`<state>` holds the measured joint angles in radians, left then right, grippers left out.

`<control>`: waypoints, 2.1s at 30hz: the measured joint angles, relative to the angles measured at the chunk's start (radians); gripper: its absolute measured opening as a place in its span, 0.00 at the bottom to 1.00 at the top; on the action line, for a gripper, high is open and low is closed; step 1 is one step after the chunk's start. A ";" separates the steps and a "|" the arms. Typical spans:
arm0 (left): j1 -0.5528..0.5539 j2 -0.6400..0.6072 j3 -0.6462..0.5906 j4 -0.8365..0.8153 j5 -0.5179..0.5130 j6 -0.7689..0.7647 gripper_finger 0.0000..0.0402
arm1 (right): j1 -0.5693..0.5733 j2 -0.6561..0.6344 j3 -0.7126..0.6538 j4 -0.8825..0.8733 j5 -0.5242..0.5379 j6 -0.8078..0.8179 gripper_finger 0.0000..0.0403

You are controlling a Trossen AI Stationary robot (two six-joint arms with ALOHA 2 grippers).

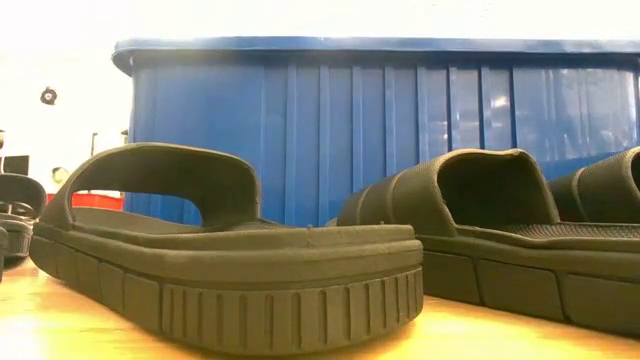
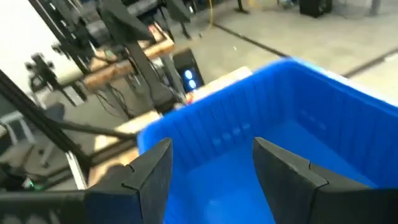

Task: Pick and place slides into bin
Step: Put the black slide into the blue bin

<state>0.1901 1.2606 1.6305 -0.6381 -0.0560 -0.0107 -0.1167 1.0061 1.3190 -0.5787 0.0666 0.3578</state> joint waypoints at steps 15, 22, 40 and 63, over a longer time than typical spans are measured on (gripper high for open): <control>-0.001 0.007 -0.120 0.300 -0.001 -0.198 0.58 | 0.101 -0.012 0.135 -0.395 0.066 0.038 0.52; -0.001 0.033 -0.140 0.300 -0.001 -0.202 0.58 | 0.246 0.021 0.135 -0.375 0.104 0.046 0.52; 0.001 0.075 -0.162 0.375 -0.001 -0.042 0.58 | 0.604 0.168 0.133 -0.528 0.066 0.467 0.52; -0.045 -0.049 -0.163 -0.072 0.287 -0.378 0.58 | 0.627 0.187 0.133 -0.535 0.273 0.313 0.52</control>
<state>0.1454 1.2112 1.4673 -0.7096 0.2310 -0.3888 0.5102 1.1934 1.4525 -1.1141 0.3400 0.6703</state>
